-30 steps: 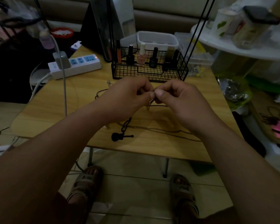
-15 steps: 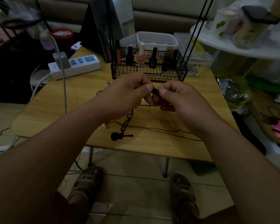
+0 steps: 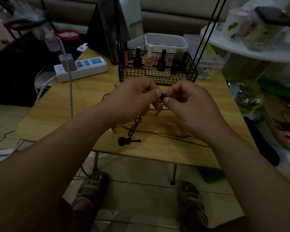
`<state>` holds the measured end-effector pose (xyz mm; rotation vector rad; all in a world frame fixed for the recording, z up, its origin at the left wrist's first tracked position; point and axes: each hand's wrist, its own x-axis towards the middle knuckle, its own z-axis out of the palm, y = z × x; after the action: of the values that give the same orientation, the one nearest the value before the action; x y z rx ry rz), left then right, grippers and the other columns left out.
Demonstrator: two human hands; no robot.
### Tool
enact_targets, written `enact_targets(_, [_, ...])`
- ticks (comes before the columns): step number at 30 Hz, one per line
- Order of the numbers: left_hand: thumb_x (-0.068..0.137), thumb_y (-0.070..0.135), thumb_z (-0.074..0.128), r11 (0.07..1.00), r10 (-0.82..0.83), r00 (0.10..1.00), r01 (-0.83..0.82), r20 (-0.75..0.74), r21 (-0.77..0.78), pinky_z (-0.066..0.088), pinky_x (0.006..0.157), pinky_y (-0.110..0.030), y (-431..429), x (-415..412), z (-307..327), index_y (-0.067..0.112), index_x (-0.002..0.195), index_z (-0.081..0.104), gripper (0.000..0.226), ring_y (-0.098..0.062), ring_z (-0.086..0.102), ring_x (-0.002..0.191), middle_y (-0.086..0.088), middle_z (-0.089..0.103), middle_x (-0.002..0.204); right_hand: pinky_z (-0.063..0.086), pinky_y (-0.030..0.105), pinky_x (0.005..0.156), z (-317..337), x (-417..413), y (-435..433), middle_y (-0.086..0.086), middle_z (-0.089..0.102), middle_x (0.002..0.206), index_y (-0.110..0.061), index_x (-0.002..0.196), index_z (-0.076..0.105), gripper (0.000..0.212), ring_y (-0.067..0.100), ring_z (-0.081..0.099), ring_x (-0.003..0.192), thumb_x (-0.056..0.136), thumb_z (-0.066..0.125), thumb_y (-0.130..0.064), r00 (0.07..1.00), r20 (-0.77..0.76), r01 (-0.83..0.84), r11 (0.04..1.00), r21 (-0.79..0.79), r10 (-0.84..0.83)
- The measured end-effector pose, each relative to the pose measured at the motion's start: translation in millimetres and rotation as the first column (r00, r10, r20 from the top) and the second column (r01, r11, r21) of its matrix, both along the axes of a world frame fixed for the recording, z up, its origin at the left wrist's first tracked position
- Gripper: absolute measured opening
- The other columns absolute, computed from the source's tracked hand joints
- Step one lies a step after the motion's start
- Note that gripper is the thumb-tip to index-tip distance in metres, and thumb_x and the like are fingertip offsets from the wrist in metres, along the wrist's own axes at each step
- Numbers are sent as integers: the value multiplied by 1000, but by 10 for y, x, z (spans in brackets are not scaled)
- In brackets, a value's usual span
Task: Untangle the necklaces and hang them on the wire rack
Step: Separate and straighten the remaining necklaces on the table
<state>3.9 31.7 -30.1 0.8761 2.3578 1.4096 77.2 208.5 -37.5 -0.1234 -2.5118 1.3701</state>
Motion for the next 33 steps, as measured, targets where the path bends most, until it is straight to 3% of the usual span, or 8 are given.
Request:
enact_targets(6, [104,23,61,1000,-15,1000,14,-17,-4,58,71,-45,-12,-11,-9,18,101,67,8,-16,69,64,6,79,85,56,33,73,-5,0,3,-5,72,88,-24,91,66,11,10,68,84,93,75,-18,1000,-12,-12,1000,-2,12])
enact_targets(10, [100,21,66,999,-24,994,20,-105,-38,62,75,-46,-20,-10,-39,21,99,68,2,-9,73,70,9,75,76,60,43,80,2,11,8,-1,73,89,-22,93,66,12,15,71,87,92,75,-15,999,-7,-33,999,-20,32])
enact_targets(16, [94,20,72,999,30,960,-36,-279,-16,54,67,-23,-4,-9,-64,20,92,69,3,-6,66,80,7,71,85,57,50,81,-3,-11,5,10,73,92,-22,92,67,12,29,70,91,91,76,-15,999,0,-47,995,-86,47])
enact_targets(19, [95,14,70,995,75,986,-65,-147,70,59,70,-25,-7,-31,-27,15,91,68,5,-14,71,82,0,73,87,59,45,82,15,-35,1,18,75,99,-18,88,67,13,32,73,95,91,75,-9,998,6,-52,963,-263,56])
enact_targets(24, [100,7,63,973,64,986,-96,153,209,64,74,-32,-43,-48,35,10,93,63,8,-24,78,85,-10,76,94,57,34,79,24,-45,32,11,75,92,-16,87,65,15,22,74,88,91,72,-3,997,29,-45,888,-457,65])
enact_targets(28, [101,14,64,985,8,983,-40,184,167,65,82,-42,-48,-60,13,11,104,65,5,-24,75,87,-5,76,93,57,32,77,27,-42,26,14,76,95,-15,89,65,14,22,74,89,92,71,-4,996,22,-66,904,-422,83])
enact_targets(33, [100,13,66,995,-73,990,64,121,78,63,81,-32,-76,-61,22,15,110,70,11,-18,75,89,-5,76,93,55,35,76,26,-38,44,3,74,86,-18,91,66,15,17,71,82,91,72,-5,993,19,-101,936,-337,114])
